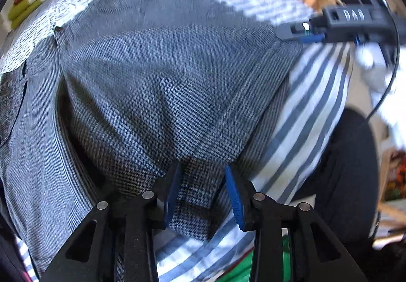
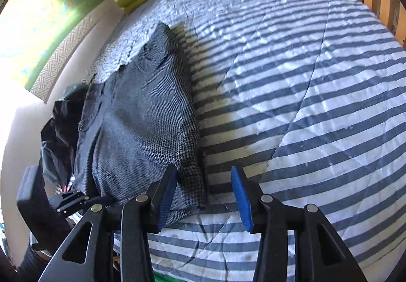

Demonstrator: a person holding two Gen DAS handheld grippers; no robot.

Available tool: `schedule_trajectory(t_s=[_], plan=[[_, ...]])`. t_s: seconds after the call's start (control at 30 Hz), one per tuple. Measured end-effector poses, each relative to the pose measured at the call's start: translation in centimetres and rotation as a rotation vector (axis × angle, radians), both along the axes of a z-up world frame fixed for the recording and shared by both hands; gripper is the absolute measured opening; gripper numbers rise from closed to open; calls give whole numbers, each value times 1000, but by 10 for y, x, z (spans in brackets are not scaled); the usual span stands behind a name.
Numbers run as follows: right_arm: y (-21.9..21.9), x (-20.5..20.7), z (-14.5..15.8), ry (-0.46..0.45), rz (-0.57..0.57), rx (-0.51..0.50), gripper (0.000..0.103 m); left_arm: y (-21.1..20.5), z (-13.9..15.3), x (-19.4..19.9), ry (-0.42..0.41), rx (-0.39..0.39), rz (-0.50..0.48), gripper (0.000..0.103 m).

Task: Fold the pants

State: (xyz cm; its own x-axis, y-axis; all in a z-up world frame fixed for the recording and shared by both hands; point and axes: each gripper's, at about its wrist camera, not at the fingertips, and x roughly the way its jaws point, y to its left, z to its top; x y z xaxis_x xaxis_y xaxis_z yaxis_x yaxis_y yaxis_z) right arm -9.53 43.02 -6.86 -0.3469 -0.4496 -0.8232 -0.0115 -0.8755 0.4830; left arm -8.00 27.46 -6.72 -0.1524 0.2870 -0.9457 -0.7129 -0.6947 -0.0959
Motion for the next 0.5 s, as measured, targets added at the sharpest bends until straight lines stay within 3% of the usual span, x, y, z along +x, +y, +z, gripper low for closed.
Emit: schedule_trajectory(t_s=[0.07, 0.13, 0.2, 0.23, 0.33, 0.43, 0.5], plan=[[-10, -2, -7, -21, 49, 61, 34, -5, 10, 5, -27, 3, -19, 38], [-14, -3, -8, -23, 88, 56, 29, -6, 25, 6, -22, 6, 6, 39], [-10, -3, -3, -14, 78, 27, 25, 0, 47, 6, 8, 39, 40, 52], [-7, -4, 0, -10, 74, 4, 16, 5, 57, 6, 36, 65, 56, 63], [4, -5, 6, -34, 37, -91, 15, 30, 83, 14, 92, 167, 51, 66], [15, -6, 10, -67, 2, -218, 15, 72, 81, 27, 140, 217, 12, 70], [16, -6, 17, -71, -10, -268, 15, 108, 65, 17, 158, 217, 10, 70]])
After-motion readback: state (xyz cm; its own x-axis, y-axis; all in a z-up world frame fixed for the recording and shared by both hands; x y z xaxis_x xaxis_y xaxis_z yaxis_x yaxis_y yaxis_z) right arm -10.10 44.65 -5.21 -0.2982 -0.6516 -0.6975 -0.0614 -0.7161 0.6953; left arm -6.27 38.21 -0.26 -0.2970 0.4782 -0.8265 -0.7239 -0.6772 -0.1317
